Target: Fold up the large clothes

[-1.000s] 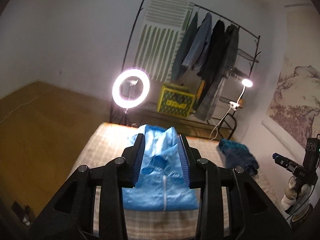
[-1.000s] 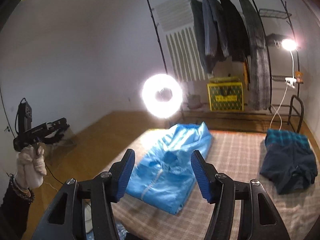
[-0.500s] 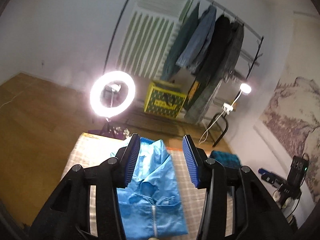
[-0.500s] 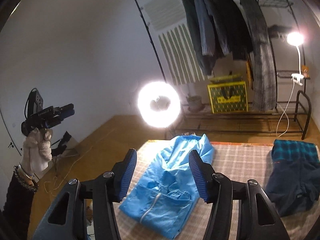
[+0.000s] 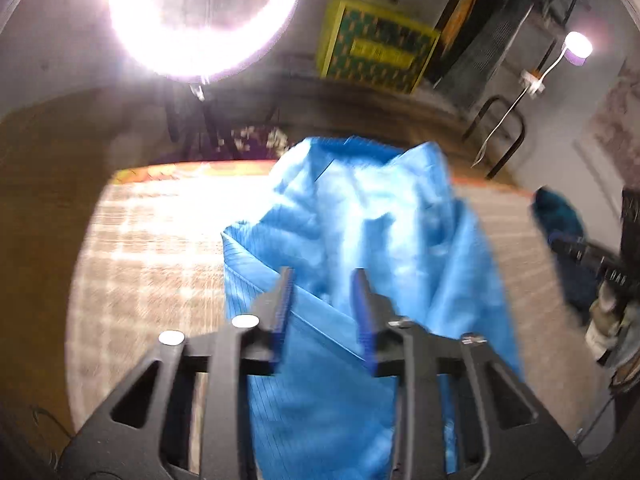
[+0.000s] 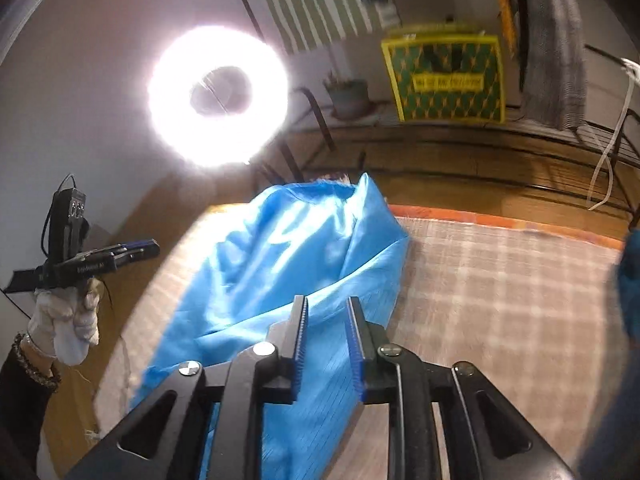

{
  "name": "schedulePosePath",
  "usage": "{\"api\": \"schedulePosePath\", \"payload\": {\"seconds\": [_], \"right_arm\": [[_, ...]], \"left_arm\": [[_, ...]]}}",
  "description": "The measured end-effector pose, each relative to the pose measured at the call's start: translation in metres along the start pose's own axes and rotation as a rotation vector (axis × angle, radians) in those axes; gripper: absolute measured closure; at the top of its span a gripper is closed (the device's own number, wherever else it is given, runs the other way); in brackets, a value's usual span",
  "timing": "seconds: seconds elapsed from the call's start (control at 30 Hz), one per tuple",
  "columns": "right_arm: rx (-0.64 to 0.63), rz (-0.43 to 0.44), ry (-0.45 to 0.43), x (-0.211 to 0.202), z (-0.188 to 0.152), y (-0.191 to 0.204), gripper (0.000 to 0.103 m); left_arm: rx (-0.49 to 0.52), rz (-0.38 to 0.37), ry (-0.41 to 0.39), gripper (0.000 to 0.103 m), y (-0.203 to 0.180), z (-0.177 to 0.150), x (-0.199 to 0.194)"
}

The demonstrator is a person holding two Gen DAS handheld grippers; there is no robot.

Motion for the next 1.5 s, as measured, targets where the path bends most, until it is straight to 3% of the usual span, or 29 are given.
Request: {"api": "schedulePosePath", "payload": {"seconds": [0.2, 0.3, 0.37, 0.43, 0.47, 0.5, 0.53, 0.57, 0.63, 0.67, 0.77, 0.87, 0.97, 1.1, 1.13, 1.17, 1.2, 1.33, 1.5], "right_arm": [[-0.009, 0.024, 0.067, 0.104, 0.022, -0.022, 0.086], [-0.018, 0.037, 0.116, 0.137, 0.022, -0.026, 0.086], [-0.052, -0.01, 0.188, 0.155, 0.017, -0.027, 0.086], [-0.12, 0.0, 0.189, 0.153, 0.019, -0.022, 0.081], [-0.139, 0.009, 0.179, 0.15, 0.023, -0.021, 0.08], [-0.153, 0.022, 0.155, 0.144, 0.026, -0.022, 0.073], [-0.164, 0.033, 0.112, 0.134, 0.031, -0.024, 0.066], [-0.16, 0.033, 0.058, 0.124, 0.038, -0.03, 0.061], [-0.125, 0.014, 0.009, 0.114, 0.046, -0.044, 0.041], [-0.092, -0.007, -0.012, 0.113, 0.049, -0.056, 0.037], [-0.029, -0.023, 0.004, 0.125, 0.053, -0.078, 0.036], [0.006, 0.023, 0.027, 0.145, 0.055, -0.086, 0.036], [0.007, 0.045, 0.055, 0.161, 0.056, -0.082, 0.039], [-0.016, 0.053, 0.084, 0.174, 0.05, -0.075, 0.058], [-0.028, 0.056, 0.077, 0.174, 0.049, -0.073, 0.074], [-0.026, 0.076, 0.083, 0.174, 0.048, -0.072, 0.079], [-0.025, 0.08, 0.084, 0.174, 0.048, -0.072, 0.088], [-0.071, 0.044, 0.061, 0.169, 0.051, -0.063, 0.099], [-0.091, 0.007, 0.002, 0.146, 0.059, -0.051, 0.101]], "left_arm": [[-0.053, 0.001, 0.06, 0.081, 0.016, 0.013, 0.086], [-0.051, 0.042, 0.085, 0.081, 0.021, 0.018, 0.112], [-0.03, 0.035, 0.079, 0.08, 0.02, 0.017, 0.115], [-0.062, -0.039, 0.069, 0.079, 0.02, 0.021, 0.106], [-0.082, -0.063, 0.055, 0.069, 0.022, 0.025, 0.103], [-0.098, -0.085, 0.032, 0.061, 0.023, 0.03, 0.097], [-0.11, -0.099, 0.003, 0.047, 0.025, 0.035, 0.093], [-0.122, -0.102, -0.025, 0.041, 0.027, 0.04, 0.09], [-0.141, -0.092, -0.027, 0.041, 0.032, 0.048, 0.096], [-0.149, -0.091, -0.021, 0.041, 0.034, 0.049, 0.099], [-0.185, -0.094, 0.018, 0.041, 0.036, 0.053, 0.122], [-0.214, -0.121, 0.028, 0.041, 0.036, 0.057, 0.136], [-0.222, -0.112, 0.024, 0.041, 0.036, 0.061, 0.145], [-0.226, -0.119, 0.005, 0.046, 0.032, 0.062, 0.15], [-0.209, -0.116, 0.002, 0.064, 0.03, 0.062, 0.152], [-0.197, -0.099, 0.001, 0.088, 0.028, 0.06, 0.155], [-0.192, -0.089, 0.0, 0.096, 0.027, 0.059, 0.157], [-0.158, -0.088, -0.051, 0.101, 0.02, 0.056, 0.149], [-0.157, -0.124, -0.123, 0.103, 0.013, 0.057, 0.113]]}}
Point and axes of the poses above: each gripper's, at about its wrist camera, not at the fingertips, and x roughly the way its jaws point, y to its left, z to its top, the point moved 4 cm from there along x, roughly the way its jaws point, and after that the axes turned 10 degrees about -x, right-handed, at the moved point
